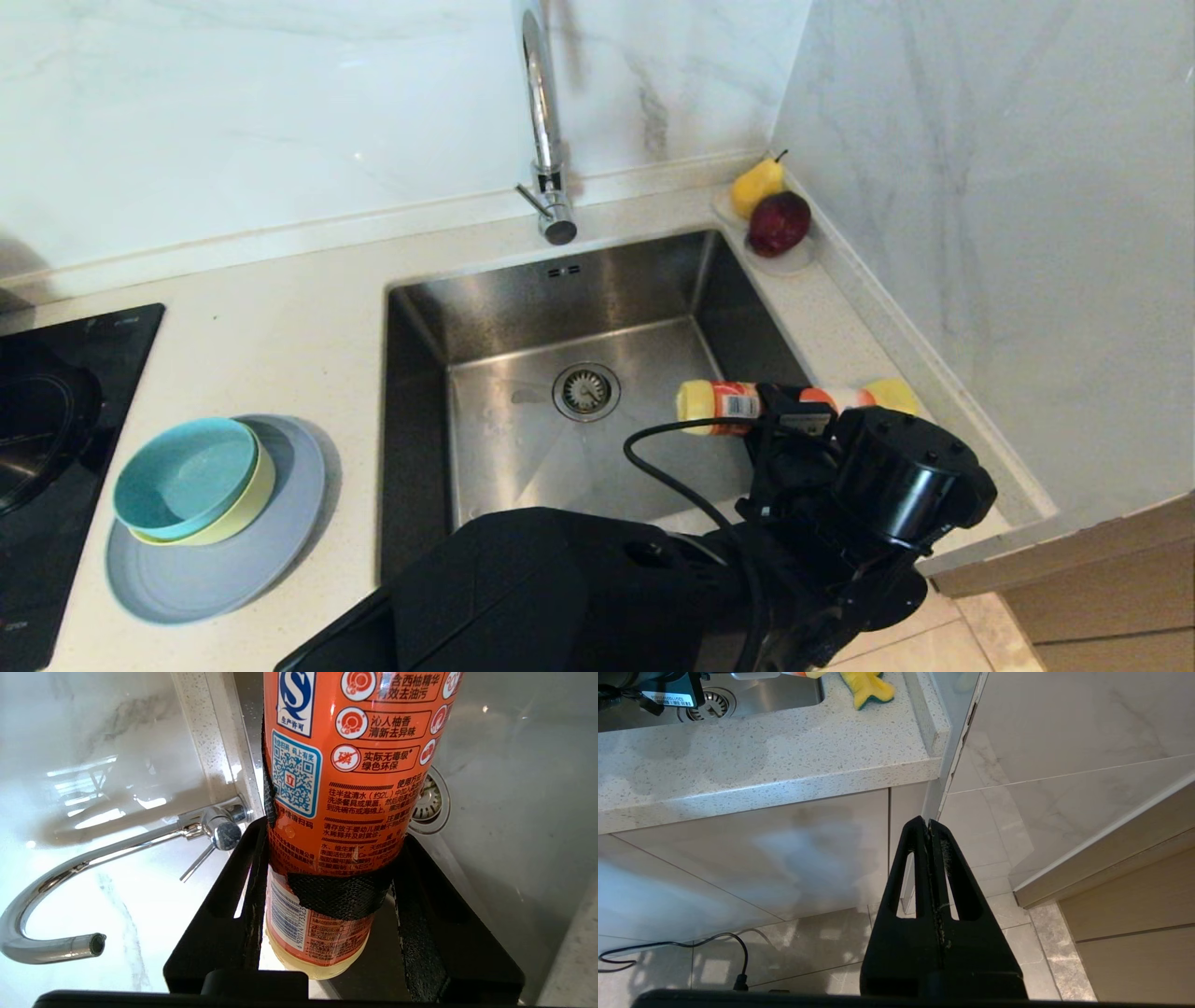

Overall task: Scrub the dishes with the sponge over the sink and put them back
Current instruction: Squeeze it onto the sponge

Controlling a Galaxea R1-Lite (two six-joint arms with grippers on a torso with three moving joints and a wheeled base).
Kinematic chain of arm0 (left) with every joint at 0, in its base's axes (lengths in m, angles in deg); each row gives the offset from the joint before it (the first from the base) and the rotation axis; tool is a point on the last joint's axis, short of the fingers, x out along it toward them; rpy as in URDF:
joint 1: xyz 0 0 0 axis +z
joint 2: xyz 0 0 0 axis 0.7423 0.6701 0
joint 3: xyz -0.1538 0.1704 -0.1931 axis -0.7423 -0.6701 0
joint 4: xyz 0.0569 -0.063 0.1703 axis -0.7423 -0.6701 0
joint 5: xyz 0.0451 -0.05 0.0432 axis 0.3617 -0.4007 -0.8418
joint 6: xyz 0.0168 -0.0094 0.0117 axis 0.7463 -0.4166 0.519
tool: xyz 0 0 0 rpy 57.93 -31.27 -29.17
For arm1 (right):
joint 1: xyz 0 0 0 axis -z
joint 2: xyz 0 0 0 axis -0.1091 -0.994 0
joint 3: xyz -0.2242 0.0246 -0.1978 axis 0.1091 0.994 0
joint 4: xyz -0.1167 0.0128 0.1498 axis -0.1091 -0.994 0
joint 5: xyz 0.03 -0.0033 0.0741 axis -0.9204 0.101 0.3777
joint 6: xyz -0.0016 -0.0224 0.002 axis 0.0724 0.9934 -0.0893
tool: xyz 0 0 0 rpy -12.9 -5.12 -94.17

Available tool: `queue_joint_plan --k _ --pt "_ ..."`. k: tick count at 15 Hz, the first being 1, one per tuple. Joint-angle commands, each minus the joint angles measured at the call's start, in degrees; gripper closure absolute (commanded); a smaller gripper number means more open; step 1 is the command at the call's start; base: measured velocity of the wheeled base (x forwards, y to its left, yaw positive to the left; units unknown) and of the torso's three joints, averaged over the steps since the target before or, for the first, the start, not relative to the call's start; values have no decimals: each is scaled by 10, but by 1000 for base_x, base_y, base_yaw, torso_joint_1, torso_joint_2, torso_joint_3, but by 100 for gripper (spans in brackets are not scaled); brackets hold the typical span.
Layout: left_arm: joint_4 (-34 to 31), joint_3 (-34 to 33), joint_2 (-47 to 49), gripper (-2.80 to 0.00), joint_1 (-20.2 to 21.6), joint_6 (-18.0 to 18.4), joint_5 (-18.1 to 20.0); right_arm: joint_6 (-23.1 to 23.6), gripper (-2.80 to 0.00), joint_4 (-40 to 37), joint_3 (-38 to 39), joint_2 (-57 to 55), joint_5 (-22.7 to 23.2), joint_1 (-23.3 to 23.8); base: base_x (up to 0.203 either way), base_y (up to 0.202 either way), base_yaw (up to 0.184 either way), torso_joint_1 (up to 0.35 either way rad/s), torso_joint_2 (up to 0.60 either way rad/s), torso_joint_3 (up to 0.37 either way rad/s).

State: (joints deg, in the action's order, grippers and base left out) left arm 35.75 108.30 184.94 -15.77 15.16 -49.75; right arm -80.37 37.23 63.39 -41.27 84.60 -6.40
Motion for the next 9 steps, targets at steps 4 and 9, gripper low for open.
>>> queue_joint_plan --k 4,9 --pt "11 -1 1 0 -2 -3 -5 0 0 0 0 0 0 0 0 0 0 0 0 0" --pt "28 -1 -8 0 -5 -94 -3 0 0 0 0 0 0 0 0 0 0 0 0 0"
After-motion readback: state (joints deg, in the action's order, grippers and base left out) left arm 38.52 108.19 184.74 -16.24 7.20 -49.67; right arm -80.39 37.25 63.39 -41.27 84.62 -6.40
